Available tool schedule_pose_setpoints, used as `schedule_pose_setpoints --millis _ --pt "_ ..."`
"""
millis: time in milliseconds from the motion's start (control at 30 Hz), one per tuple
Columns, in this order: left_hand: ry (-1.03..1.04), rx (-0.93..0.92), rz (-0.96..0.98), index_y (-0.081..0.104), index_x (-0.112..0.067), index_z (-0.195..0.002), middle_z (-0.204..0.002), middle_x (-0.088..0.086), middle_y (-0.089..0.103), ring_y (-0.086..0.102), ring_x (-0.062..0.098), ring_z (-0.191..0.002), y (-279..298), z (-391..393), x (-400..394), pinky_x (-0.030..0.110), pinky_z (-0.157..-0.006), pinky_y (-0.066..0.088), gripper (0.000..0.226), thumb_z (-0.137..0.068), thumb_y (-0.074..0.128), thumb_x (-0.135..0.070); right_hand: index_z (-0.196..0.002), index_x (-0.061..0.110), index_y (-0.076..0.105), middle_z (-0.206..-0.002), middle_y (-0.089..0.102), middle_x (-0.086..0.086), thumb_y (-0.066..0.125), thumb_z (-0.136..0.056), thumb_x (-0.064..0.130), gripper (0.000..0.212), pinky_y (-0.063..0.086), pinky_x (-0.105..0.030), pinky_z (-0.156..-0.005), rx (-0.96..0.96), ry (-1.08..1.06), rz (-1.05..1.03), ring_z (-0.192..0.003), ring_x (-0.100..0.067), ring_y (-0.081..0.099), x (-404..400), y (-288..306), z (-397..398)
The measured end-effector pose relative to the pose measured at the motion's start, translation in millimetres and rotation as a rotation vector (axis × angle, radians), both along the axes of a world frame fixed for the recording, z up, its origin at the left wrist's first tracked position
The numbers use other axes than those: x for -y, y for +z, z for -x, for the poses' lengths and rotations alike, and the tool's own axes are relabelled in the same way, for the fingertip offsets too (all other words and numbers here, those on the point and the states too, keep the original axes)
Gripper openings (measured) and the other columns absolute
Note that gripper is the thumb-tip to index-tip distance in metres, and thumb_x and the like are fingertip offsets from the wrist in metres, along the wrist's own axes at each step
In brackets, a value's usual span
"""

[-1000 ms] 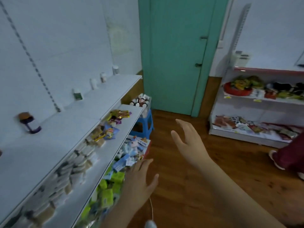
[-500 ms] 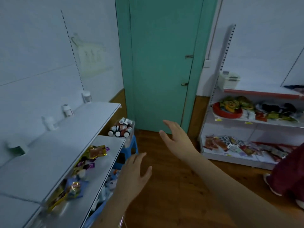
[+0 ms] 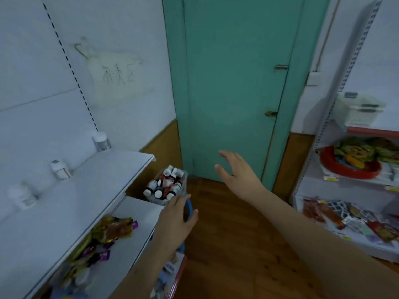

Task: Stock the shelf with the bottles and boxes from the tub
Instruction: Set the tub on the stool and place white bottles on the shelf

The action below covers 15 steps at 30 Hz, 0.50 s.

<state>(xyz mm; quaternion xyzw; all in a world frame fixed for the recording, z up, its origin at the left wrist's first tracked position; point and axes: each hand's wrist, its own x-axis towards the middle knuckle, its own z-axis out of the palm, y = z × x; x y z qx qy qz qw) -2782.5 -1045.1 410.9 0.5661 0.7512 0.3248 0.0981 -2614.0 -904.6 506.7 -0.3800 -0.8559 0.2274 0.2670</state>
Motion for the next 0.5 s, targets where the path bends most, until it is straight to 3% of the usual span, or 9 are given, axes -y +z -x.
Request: schedule_pose_setpoints --millis 200,367,433,500 --pt "0.126 0.061 0.009 0.051 -0.022 -0.130 -0.113 -0.006 0.052 0.051 0.010 -0.103 3.5 14.2 -120.3 0.031 -0.086 0.051 0.042 -0.094 0.060 -0.040 -0.151 0.019 0.031 -0.152 0.038 0.000 0.043 -0.101 0.046 0.058 0.027 -0.022 -0.107 0.099 0.147 0.014 -0.139 -0.015 0.036 -148.0 -6.3 28.0" --pt "0.218 0.145 0.028 0.055 -0.027 -0.124 -0.112 -0.003 0.050 0.052 0.005 -0.103 -7.7 40.6 -190.6 0.007 -0.085 0.041 0.034 -0.092 0.066 -0.030 -0.151 0.019 0.031 -0.151 0.039 -0.001 0.043 -0.102 0.045 0.057 0.025 -0.021 -0.106 0.164 0.238 0.071 -0.139 -0.015 0.035 -244.8 -27.6 64.8" --pt "0.258 0.165 0.089 0.050 -0.025 -0.134 -0.124 -0.006 0.047 0.047 0.007 -0.113 -21.2 55.8 -214.3 0.019 -0.094 0.042 0.043 -0.094 0.061 -0.038 -0.151 0.018 0.032 -0.152 0.038 -0.002 0.045 -0.102 0.043 0.058 0.024 -0.020 -0.108 0.171 0.257 0.113 -0.139 -0.015 0.035 -273.6 -41.5 82.2" --pt "0.314 0.209 0.129 0.048 -0.022 -0.137 -0.127 -0.008 0.046 0.045 0.008 -0.114 -34.1 74.9 -241.5 0.027 -0.094 0.045 0.049 -0.094 0.057 -0.043 -0.152 0.017 0.031 -0.152 0.038 -0.002 0.047 -0.101 0.042 0.059 0.023 -0.020 -0.107 0.181 0.272 0.148 -0.140 -0.015 0.034 -301.3 -58.4 101.8"
